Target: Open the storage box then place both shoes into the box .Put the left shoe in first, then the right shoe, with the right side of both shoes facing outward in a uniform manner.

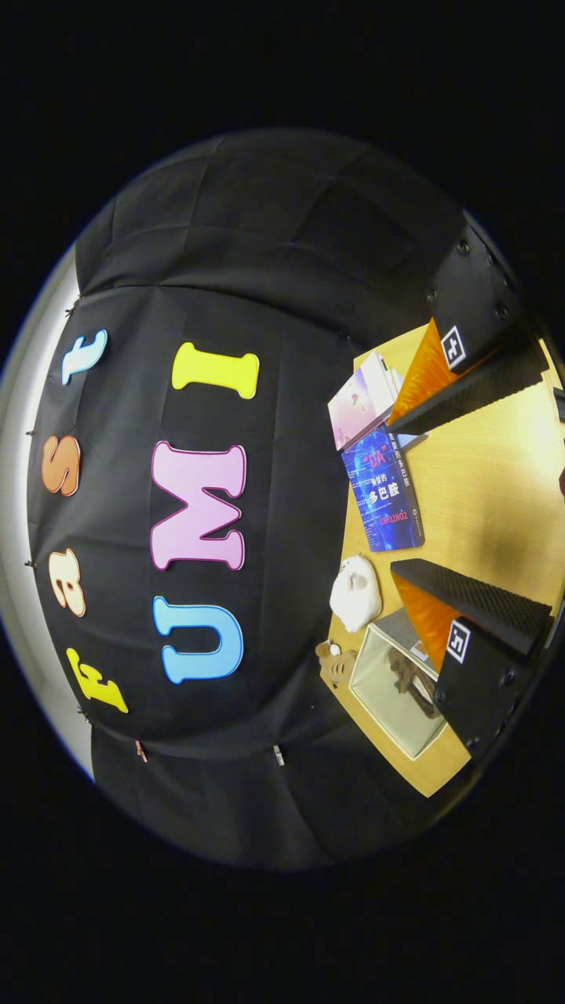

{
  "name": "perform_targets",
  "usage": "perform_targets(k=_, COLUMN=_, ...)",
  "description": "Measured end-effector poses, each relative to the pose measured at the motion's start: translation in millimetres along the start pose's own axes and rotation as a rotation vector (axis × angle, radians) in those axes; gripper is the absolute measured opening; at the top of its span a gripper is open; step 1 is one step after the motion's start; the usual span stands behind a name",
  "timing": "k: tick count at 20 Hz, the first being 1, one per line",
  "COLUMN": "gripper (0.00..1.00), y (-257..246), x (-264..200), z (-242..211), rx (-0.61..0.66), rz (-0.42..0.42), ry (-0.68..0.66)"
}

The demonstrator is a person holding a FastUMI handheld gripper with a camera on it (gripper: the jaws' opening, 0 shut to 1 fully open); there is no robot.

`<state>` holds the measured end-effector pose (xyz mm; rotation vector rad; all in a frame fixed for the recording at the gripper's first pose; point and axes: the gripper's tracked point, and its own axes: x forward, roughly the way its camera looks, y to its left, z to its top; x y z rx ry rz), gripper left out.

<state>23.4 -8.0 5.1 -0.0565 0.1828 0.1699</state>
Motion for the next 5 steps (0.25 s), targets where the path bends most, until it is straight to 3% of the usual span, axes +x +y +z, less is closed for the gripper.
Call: perform_targets(k=5, gripper=0.99, y=-8, x=-26, z=3, rx=-0.007, rz=0.03, ry=-0.063)
